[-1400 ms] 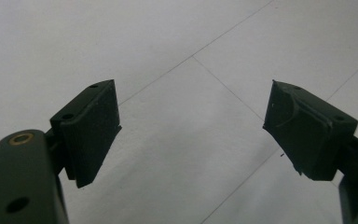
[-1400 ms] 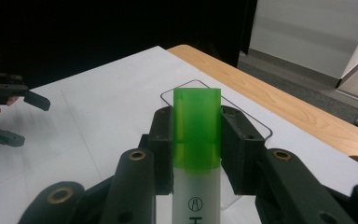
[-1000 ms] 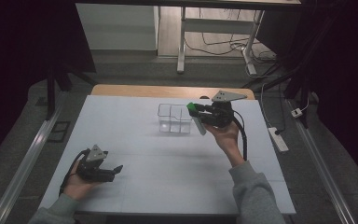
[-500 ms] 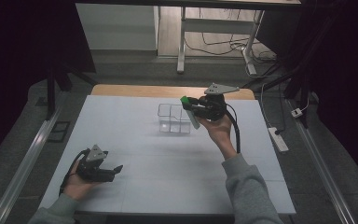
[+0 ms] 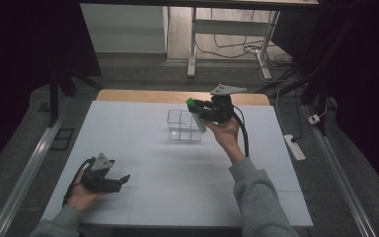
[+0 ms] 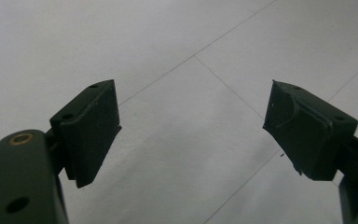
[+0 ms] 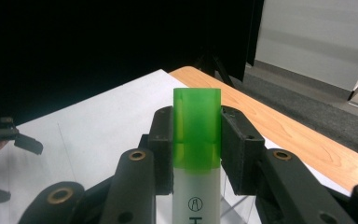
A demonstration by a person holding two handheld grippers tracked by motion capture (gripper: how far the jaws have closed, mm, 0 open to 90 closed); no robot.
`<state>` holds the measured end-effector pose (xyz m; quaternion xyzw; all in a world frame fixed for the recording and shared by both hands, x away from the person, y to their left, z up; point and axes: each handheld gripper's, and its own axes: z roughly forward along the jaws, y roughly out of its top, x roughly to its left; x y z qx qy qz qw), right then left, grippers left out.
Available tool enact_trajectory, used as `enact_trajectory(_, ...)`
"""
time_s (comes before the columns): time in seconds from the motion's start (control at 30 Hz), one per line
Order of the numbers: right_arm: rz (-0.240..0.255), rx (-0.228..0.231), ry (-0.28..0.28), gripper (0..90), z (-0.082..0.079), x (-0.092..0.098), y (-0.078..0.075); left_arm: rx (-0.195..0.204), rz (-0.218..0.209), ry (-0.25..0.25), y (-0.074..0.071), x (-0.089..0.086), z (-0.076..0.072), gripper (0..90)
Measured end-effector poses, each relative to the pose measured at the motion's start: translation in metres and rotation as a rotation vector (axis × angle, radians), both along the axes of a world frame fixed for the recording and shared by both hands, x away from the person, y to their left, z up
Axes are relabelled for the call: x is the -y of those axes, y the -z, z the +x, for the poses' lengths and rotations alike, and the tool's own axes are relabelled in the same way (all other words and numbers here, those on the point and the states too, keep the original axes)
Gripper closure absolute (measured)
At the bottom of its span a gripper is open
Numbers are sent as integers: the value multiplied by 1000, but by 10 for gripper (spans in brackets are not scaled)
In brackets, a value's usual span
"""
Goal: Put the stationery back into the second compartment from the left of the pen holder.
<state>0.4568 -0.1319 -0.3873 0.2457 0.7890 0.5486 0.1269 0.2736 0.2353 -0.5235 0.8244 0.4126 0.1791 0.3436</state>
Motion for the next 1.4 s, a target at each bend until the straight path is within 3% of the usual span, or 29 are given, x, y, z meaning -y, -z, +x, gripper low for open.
enact_trajectory(0.43, 10, 5, 19, 668, 20, -20, 2, 0, -5, 1, 0, -1, 0, 178)
enact_trajectory(1.0, 66, -24, 56, 668, 56, -36, 23, 0, -14, 0, 0, -3, 0, 178)
enact_trajectory(1.4, 53, -39, 56, 665, 59, -44, 32, -2, -9, 3, 1, -3, 0, 178)
